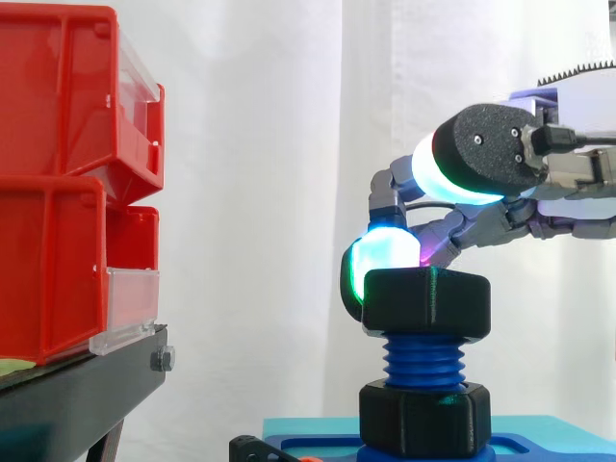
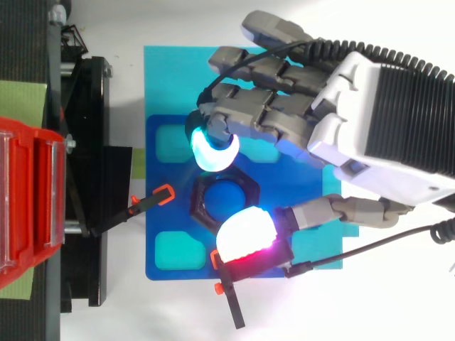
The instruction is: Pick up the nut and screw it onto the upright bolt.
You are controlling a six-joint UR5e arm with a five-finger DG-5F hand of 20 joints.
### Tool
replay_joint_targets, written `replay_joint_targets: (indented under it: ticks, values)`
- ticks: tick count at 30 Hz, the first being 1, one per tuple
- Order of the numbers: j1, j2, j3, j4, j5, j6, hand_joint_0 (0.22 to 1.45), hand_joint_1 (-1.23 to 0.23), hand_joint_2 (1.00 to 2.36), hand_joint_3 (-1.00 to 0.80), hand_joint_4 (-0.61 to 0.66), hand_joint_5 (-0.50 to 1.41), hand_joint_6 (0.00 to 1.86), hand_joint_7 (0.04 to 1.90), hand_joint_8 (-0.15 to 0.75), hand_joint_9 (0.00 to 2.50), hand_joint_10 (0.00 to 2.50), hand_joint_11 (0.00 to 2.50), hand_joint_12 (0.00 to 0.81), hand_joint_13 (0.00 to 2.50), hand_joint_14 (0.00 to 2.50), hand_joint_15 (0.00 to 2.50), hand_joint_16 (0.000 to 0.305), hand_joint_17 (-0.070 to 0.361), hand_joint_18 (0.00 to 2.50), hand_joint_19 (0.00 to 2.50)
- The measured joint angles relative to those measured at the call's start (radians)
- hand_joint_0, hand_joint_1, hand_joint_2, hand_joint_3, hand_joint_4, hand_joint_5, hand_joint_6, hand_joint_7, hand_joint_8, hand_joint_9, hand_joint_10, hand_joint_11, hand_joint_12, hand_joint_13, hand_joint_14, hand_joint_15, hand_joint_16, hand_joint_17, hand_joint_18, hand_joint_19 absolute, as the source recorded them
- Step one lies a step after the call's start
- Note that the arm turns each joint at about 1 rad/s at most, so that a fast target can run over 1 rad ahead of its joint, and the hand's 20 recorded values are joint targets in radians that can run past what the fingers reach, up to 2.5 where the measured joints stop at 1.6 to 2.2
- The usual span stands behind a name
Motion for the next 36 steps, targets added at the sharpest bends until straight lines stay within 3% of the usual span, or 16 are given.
replay_joint_targets:
  ticks: [6, 10, 15, 19, 20, 23, 29, 36]
  values:
    - [-0.007, 0.000, 0.000, -0.002, -0.008, 0.000, 0.52, -0.30, 1.00, -0.50, 0.18, 0.02, 0.54, 1.33, 0.329, 0.93, 0.00, 0.00, 0.277, 0.52, 0.00, 0.00, 0.029, 0.065, 0.24, 0.00]
    - [-0.007, 0.000, 0.000, -0.002, -0.008, 0.000, 0.52, -0.31, 1.00, -0.50, 0.17, 0.02, 0.50, 1.39, 0.327, 0.97, 0.00, 0.00, 0.271, 0.55, 0.00, 0.00, 0.028, 0.063, 0.25, 0.00]
    - [-0.008, 0.000, 0.000, -0.002, -0.009, 0.000, 0.51, -0.30, 1.00, -0.50, 0.29, -0.09, 0.50, 1.01, 0.307, 0.79, 0.00, 0.00, 0.295, 0.49, 0.00, 0.00, 0.031, 0.069, 0.19, 0.00]
    - [-0.010, 0.001, 0.000, -0.001, -0.010, 0.000, 0.49, -0.30, 1.00, -0.50, 0.26, -0.15, 0.50, 0.77, 0.288, 0.63, 0.00, 0.00, 0.312, 0.39, 0.00, 0.00, 0.035, 0.078, 0.12, 0.00]
    - [-0.011, 0.001, 0.000, 0.000, -0.013, 0.000, 0.48, -0.29, 1.00, -0.50, 0.23, -0.17, 0.50, 0.72, 0.275, 0.54, 0.00, 0.00, 0.329, 0.27, 0.00, 0.00, 0.040, 0.089, 0.00, 0.00]
    - [-0.013, 0.001, 0.004, 0.002, -0.026, 0.000, 0.46, -0.26, 1.00, -0.50, 0.21, -0.19, 0.50, 0.68, 0.246, 0.30, 0.00, 0.00, 0.356, 0.00, 0.00, 0.00, 0.046, 0.103, 0.00, 0.00]
    - [-0.022, 0.001, 0.016, 0.003, -0.055, -0.001, 0.44, -0.17, 1.00, -0.50, 0.14, -0.20, 0.50, 0.65, 0.194, 0.00, 0.00, 0.00, 0.351, 0.00, 0.00, 0.00, 0.052, 0.117, 0.00, 0.00]
    - [-0.015, 0.000, 0.018, 0.012, -0.055, -0.005, 0.43, -0.03, 1.00, -0.50, 0.10, -0.19, 0.50, 0.63, 0.174, 0.00, 0.00, 0.00, 0.351, 0.00, 0.00, 0.00, 0.054, 0.123, 0.00, 0.00]
